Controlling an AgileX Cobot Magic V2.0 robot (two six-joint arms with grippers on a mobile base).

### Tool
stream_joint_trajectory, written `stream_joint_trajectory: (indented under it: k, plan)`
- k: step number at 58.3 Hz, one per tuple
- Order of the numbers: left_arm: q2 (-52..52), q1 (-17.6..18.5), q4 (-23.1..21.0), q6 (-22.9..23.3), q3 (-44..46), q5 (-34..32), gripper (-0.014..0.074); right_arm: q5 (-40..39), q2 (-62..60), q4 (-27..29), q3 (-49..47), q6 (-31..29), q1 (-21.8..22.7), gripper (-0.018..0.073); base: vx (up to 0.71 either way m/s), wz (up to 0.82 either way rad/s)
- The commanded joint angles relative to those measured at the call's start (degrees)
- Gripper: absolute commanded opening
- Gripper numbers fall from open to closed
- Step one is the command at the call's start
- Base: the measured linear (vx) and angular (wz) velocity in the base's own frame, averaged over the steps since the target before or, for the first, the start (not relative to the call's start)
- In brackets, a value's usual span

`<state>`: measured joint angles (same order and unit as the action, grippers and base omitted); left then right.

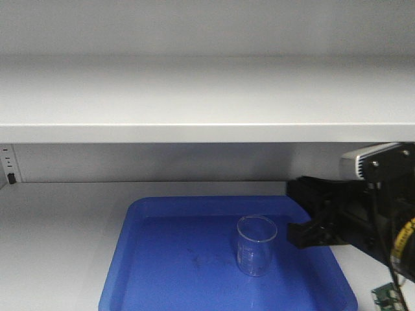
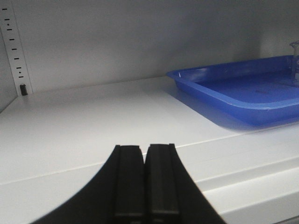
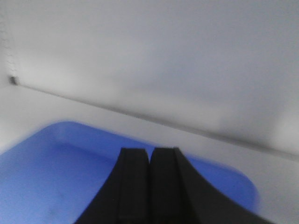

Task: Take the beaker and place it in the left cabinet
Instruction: 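Open the right gripper and pull it back from the beaker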

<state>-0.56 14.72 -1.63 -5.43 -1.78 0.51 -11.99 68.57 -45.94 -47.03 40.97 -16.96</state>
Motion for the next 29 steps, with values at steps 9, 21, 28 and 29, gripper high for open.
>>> stream_joint_trajectory:
  k: [9, 21, 28, 29]
  plan:
    - [-1.1, 0.2, -0.5, 0.2, -0.9, -4.8, 0.0001, 2.6, -14.5, -5.1, 4.9, 5.6, 0.2, -0.0008, 0.0, 0.0]
    - [-1.1, 0.2, -0.5, 0.2, -0.9, -4.8, 0.0001, 2.6, -25.8, -5.5, 14.4, 5.8, 0.2, -0.0006, 0.0, 0.0]
    - [-1.1, 0.2, -0.5, 0.2, -0.9, -4.8, 0.0001, 2.9, -30.9, -5.5, 18.0, 5.8, 0.2, -0.0006, 0.0, 0.0]
    - [-1.1, 0.2, -0.5, 0.2, -0.9, -4.8, 0.0001, 2.9, -31.7, -5.5, 18.5, 5.8, 0.2, -0.0006, 0.0, 0.0]
